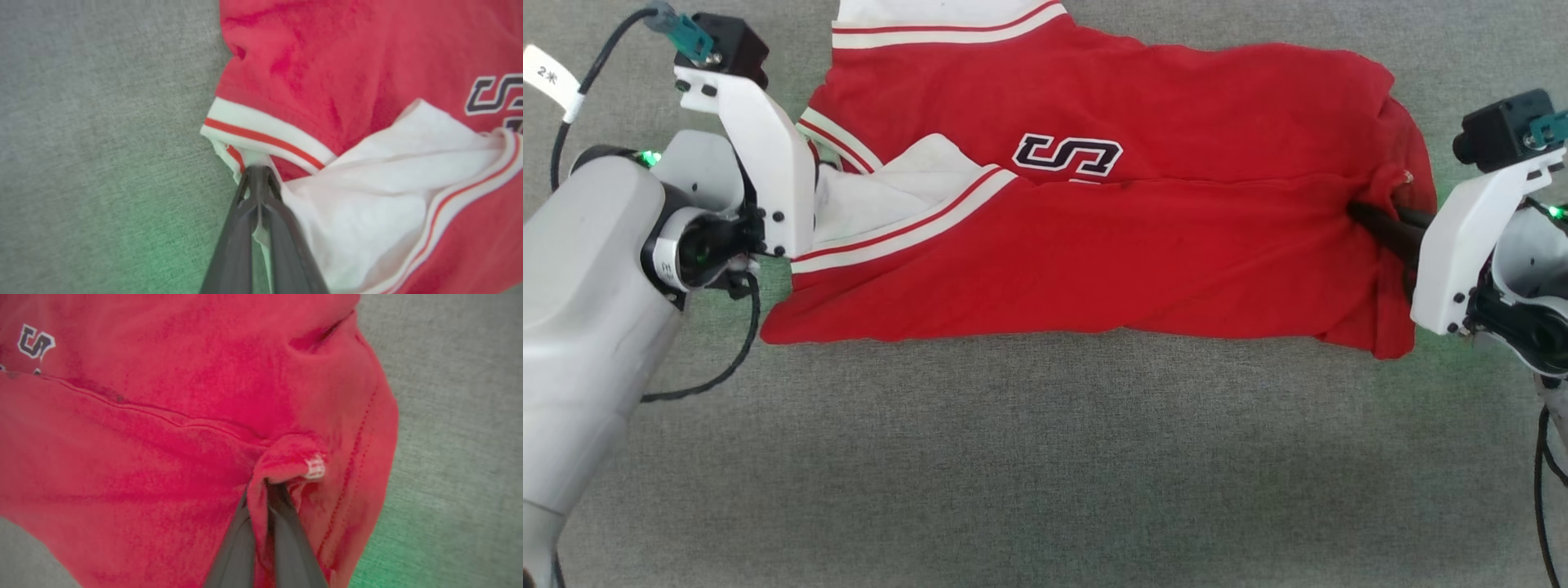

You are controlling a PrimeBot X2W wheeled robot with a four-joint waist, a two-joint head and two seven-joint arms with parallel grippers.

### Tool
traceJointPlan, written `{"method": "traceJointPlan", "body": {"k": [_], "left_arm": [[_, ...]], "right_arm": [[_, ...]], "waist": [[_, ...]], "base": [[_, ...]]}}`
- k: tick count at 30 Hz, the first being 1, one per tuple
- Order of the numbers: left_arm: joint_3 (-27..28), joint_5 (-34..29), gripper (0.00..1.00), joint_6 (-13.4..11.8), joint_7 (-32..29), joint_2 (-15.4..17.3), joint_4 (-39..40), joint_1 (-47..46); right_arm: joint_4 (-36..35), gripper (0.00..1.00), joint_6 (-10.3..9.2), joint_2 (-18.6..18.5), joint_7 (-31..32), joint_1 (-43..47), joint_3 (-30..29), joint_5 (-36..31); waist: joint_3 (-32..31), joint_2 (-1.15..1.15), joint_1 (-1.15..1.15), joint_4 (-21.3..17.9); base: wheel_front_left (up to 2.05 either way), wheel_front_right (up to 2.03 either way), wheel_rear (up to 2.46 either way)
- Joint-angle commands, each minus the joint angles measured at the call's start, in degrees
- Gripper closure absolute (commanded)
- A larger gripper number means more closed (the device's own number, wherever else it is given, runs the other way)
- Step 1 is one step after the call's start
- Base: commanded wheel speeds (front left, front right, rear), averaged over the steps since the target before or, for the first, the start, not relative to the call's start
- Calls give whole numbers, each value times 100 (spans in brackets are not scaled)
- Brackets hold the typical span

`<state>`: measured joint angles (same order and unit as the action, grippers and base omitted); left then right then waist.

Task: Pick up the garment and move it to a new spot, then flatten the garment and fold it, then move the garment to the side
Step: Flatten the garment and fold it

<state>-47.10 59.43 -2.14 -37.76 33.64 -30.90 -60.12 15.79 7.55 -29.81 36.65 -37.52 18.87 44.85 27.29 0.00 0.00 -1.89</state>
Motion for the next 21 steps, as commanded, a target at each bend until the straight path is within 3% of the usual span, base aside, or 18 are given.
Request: {"method": "traceJointPlan", "body": {"k": [1,2,11,21], "left_arm": [[-37,-54,47,-3,19,-16,-108,-1],[10,-44,0,-5,79,-25,-156,-34],[179,-102,0,-318,170,371,393,5],[243,198,0,-1266,-303,1192,2401,982]], "right_arm": [[116,35,-12,11,-28,-14,58,14],[136,0,-12,-22,-65,-28,84,26],[-215,0,-8,-207,-943,193,-327,-46],[-1010,0,-7,204,-2275,980,-1534,-802]], "waist": [[-2,0,0,-2],[-9,0,0,-1],[-170,0,0,38],[-319,0,0,-21]], "base": [[0,0,0],[0,0,0],[0,0,0],[0,0,0]]}}
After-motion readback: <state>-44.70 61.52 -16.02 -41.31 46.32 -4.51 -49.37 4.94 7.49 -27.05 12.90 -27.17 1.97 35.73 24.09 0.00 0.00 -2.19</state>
